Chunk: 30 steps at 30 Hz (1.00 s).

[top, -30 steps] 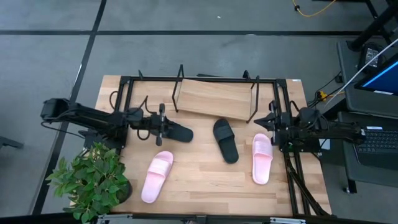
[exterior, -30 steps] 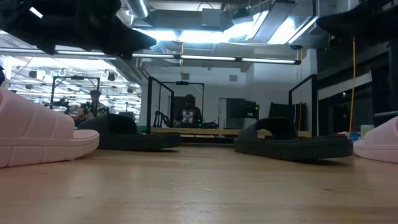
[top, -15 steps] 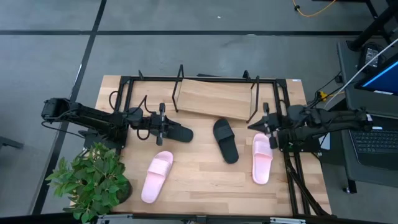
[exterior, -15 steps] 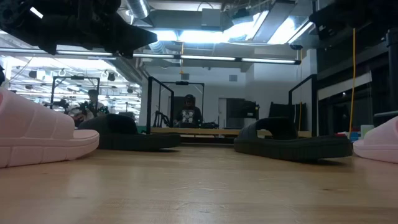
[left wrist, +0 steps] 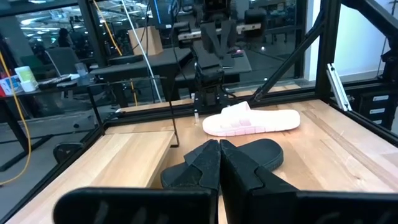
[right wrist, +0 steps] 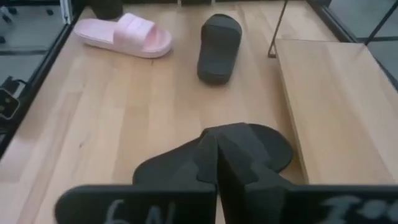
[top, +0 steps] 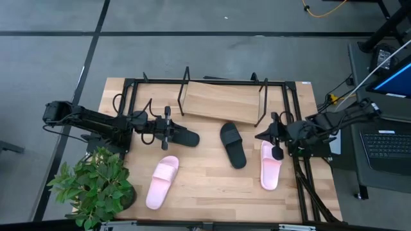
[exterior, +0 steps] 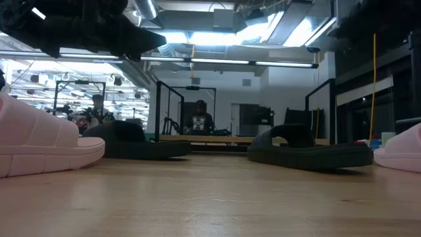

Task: Pick and place slides into the shelf
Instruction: Put the right pink slide on the shelf

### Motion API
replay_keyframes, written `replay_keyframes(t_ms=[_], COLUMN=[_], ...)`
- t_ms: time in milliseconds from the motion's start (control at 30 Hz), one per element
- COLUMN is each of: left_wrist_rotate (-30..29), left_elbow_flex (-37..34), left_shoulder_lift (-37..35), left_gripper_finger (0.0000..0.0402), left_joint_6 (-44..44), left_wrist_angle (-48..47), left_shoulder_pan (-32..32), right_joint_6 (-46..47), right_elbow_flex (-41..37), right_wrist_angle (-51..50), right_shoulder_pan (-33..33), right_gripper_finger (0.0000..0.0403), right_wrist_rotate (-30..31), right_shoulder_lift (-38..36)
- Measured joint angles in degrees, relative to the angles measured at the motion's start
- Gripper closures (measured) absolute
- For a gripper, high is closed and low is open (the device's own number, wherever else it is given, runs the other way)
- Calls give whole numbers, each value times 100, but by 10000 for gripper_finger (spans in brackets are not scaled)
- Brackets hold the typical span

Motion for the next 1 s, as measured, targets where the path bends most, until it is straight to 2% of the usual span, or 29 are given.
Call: replay_keyframes(t_ms=[167, 433, 667, 867, 1000], left_wrist_rotate=[-7, -7, 13, 439, 471], left_elbow_flex=[0, 0, -1, 0, -2], left_shoulder_lift=[0, -2, -2, -2, -2], left_gripper_finger=[401, 402, 402, 402, 402], left_joint_6=[86, 87, 107, 131, 138], left_wrist_angle=[40, 79, 38, 33, 21], left_shoulder_pan=[104, 401, 491, 497, 497], right_joint_6=[178, 1022, 1824, 3115, 3673], right_elbow_flex=[535, 1031, 1411, 1765, 2057], right_wrist_angle=[-522, -1428, -2069, -3075, -3475], right_shoulder_pan=[327, 593, 852, 1105, 1255], right_gripper_finger=[403, 403, 403, 403, 403], right_wrist_rotate=[132, 467, 489, 485, 378], right_shoulder_lift=[402, 1186, 1923, 2530, 2975])
